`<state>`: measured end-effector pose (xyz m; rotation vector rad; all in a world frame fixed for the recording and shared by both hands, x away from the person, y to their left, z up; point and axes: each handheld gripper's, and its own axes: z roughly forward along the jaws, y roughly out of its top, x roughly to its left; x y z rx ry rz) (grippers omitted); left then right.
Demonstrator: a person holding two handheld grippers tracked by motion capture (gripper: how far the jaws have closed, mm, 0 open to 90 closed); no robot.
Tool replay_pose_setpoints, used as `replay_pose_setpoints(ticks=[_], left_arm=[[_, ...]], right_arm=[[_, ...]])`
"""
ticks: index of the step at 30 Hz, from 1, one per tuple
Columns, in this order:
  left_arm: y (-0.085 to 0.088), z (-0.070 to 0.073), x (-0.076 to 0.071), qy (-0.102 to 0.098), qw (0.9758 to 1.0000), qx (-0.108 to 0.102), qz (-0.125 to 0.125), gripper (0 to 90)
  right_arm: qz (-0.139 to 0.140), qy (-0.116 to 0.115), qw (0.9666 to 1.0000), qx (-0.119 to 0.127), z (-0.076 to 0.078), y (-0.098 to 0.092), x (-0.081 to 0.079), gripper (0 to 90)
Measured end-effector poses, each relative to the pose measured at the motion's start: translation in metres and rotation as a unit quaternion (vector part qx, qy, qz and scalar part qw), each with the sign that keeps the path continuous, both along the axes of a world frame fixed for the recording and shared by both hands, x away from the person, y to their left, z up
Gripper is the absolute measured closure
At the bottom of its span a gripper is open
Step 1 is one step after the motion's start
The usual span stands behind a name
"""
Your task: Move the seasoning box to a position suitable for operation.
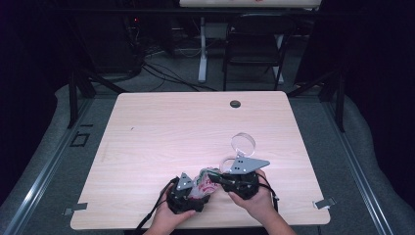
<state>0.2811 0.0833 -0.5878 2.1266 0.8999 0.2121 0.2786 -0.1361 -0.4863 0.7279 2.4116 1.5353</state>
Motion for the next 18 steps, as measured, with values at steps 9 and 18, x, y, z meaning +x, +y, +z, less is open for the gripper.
replay_pose_setpoints(ticks=[9,18], left_arm=[[-0.0063,0.0001,-0.0041,-0.031,0.9986,0.043,0.002,26.1],[-0.0054,-0.0002,-0.0047,-0.043,0.9980,0.045,0.003,37.3]], right_arm=[[0.003,0.000,1.0000,-0.004,-0.0006,0.0002,-0.0003,90.0],[0.005,-0.002,1.0000,0.001,-0.0002,-0.0006,-0.0005,90.0]])
